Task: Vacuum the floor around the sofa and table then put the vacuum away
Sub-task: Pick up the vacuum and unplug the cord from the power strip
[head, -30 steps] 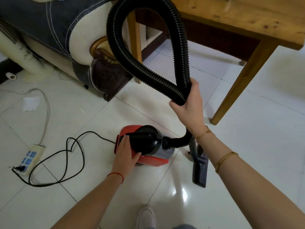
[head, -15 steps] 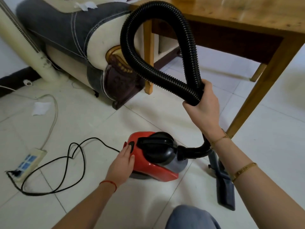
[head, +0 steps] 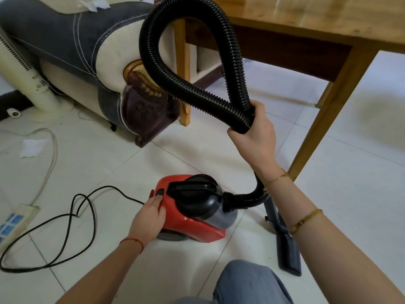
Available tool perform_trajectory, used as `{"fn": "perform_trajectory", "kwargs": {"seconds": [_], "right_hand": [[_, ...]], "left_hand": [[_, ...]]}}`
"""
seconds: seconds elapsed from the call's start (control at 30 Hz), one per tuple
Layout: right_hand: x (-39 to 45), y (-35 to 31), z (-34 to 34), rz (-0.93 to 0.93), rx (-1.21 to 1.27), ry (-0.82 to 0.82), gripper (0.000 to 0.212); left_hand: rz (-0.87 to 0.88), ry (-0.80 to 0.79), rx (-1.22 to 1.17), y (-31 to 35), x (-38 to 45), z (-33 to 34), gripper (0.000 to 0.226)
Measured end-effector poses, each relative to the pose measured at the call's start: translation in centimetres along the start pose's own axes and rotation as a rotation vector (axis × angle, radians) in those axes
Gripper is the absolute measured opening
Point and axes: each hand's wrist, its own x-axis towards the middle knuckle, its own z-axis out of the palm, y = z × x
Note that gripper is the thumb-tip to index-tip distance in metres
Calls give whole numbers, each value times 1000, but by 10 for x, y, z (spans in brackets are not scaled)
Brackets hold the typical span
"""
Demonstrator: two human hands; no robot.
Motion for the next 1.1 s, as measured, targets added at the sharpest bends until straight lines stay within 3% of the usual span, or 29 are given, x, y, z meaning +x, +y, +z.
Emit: {"fn": "perform_trajectory", "kwargs": {"seconds": [0.53, 0.63, 0.73, 0.83, 1.1], "right_hand": [[3, 5, -7, -7, -11, -40, 58], [2, 9, -7, -28, -33, -65, 59], [2, 10, -6, -31, -39, -67, 58], [0, 8, -8, -30, -35, -74, 56], [-2, 5, -7, -61, -71, -114, 52]], "left_hand": [[8, -32, 26, 14, 9, -22, 39], [192, 116, 8, 28, 10, -34, 58], [475, 69, 109, 46, 15, -42, 76], [596, -14, 250, 66, 26, -41, 64], [606, -164, 441, 86, 48, -34, 30]]}}
